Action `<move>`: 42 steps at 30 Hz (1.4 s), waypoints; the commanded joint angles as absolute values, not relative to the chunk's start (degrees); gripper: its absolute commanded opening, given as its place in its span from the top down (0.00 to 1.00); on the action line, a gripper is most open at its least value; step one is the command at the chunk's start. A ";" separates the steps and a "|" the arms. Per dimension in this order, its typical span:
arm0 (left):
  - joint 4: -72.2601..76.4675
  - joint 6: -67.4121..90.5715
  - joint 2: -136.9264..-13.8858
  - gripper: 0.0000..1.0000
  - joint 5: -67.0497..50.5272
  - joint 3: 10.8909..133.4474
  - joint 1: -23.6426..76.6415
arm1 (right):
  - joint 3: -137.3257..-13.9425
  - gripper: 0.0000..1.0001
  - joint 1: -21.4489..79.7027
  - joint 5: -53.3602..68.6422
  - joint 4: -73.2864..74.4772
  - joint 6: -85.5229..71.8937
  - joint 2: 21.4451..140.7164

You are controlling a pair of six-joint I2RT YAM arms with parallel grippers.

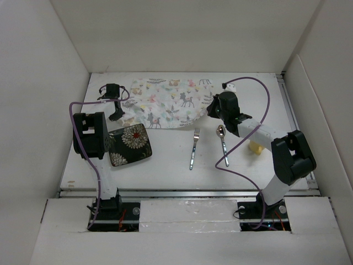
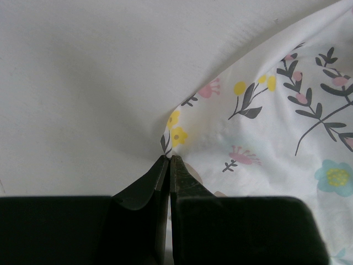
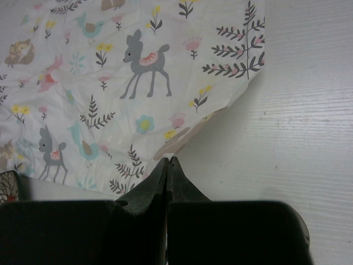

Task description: Set the dinner table for one person

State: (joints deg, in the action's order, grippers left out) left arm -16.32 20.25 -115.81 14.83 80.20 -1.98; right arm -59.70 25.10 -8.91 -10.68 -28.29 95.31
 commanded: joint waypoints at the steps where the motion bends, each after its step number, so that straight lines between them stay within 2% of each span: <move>1: -19.69 20.48 -116.99 1.00 14.15 80.94 -2.29 | -60.29 1.00 25.22 -8.44 -13.71 -28.13 94.57; 9: -17.58 25.39 -103.91 1.00 6.43 88.14 -2.29 | -68.63 1.00 24.70 -9.40 -8.01 -26.64 93.35; 12: -19.59 26.98 -99.08 1.00 2.12 98.48 -2.29 | -73.46 1.00 24.18 -11.68 -4.32 -24.10 87.66; 16: -18.46 28.38 -93.53 1.00 -2.08 101.33 -2.98 | -74.62 1.00 23.65 -13.88 -1.68 -22.42 80.44; 20: -13.46 32.16 -84.49 1.00 -8.08 99.32 -4.48 | -74.62 1.00 20.57 -14.15 1.39 -22.15 69.91; 24: -9.24 34.36 -80.60 1.00 -10.28 96.51 -4.48 | -77.59 1.00 17.15 -13.19 4.65 -21.71 66.54; 33: -7.82 34.98 -89.28 1.00 -12.83 96.94 -3.43 | -83.93 1.00 9.49 -5.64 5.63 -22.32 77.95; 38: -9.75 34.72 -96.76 1.00 -12.48 104.75 -2.37 | -90.33 1.00 7.65 -4.04 4.73 -23.11 86.03; 42: -12.12 35.33 -103.78 1.00 -13.80 113.19 -2.37 | -102.46 1.00 7.65 -2.82 9.39 -22.94 94.99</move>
